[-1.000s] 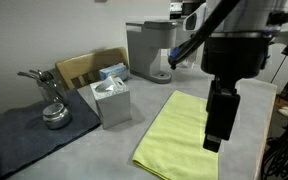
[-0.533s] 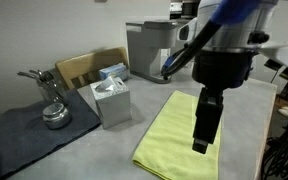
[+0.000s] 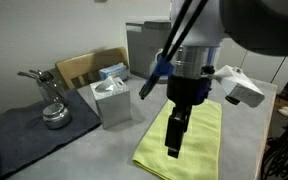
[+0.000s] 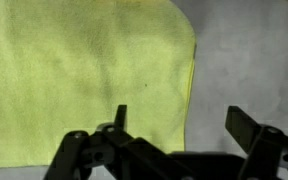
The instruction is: Fold the yellow towel from the left to the right
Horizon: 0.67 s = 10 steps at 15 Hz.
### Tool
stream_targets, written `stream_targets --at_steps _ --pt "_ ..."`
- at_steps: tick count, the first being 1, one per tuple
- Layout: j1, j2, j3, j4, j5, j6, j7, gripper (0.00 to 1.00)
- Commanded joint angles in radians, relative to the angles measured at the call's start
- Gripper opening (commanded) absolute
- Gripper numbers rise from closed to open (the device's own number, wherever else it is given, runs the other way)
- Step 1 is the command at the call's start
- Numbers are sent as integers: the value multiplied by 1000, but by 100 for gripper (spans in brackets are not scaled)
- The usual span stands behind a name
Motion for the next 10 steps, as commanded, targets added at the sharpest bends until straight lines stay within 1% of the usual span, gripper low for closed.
stream_targets --at_steps 1,3,4,5,8,10 --pt "-49 92 50 86 19 7 -54 100" --pt "-59 137 73 130 23 -10 -61 100" --pt "-51 160 73 148 -3 -17 -42 100" --pt "-35 181 63 166 -38 -24 -9 100" --pt "-23 225 58 205 -78 -38 30 100" --pt "8 248 27 230 -122 -61 122 100"
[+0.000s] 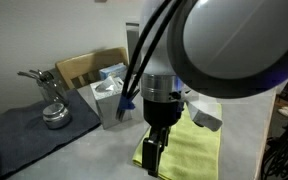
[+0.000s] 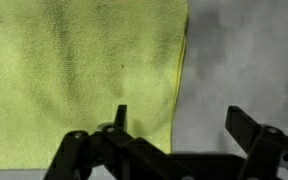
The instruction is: Fold the yellow towel from the left to the right
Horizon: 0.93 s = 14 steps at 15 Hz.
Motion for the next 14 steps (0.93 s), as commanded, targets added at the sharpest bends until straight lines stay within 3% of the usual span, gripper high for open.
stream_targets --at_steps 1,5,6,14 --pt "61 48 -64 63 -94 -57 186 100" --pt "111 44 -107 87 -181 -137 357 100" --pt "86 44 -84 64 -163 -84 313 100" --pt "105 36 -114 58 -184 -99 371 100"
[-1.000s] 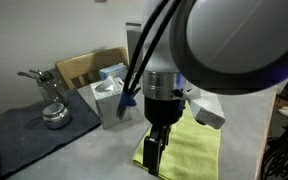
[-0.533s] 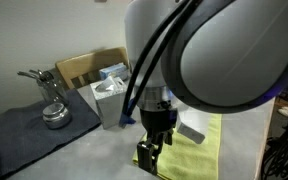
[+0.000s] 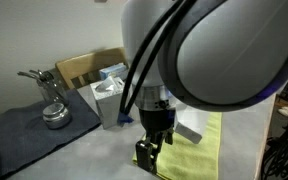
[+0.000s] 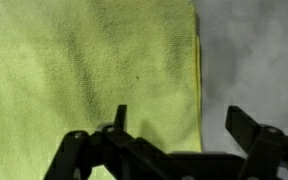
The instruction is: Fold the yellow towel from the left to the right
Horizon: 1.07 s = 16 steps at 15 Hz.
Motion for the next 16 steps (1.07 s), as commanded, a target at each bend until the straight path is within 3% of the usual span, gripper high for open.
stream_targets --at_steps 1,16 --pt "6 -5 -18 -17 -25 3 36 100" --pt "55 53 -17 15 -73 -22 44 100"
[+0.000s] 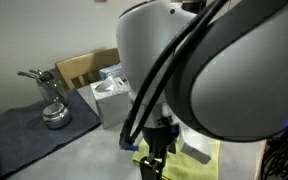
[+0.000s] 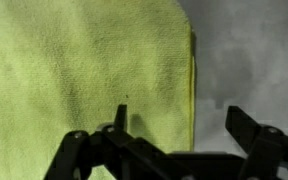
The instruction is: Fold the yellow towel from the left to the right
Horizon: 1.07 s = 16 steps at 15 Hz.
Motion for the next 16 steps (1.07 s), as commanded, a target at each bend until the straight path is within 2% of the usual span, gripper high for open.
stream_targets --at_steps 1,10,11,12,14,16 --pt "9 36 -10 21 -34 -13 22 100" --pt "21 57 -19 31 -61 -16 32 100" --pt "22 57 -20 30 -63 -16 32 96" --pt "23 57 -21 30 -66 -16 33 74" --pt "23 55 -21 30 -70 -16 33 69" --pt "22 51 -22 34 -78 -21 36 55"
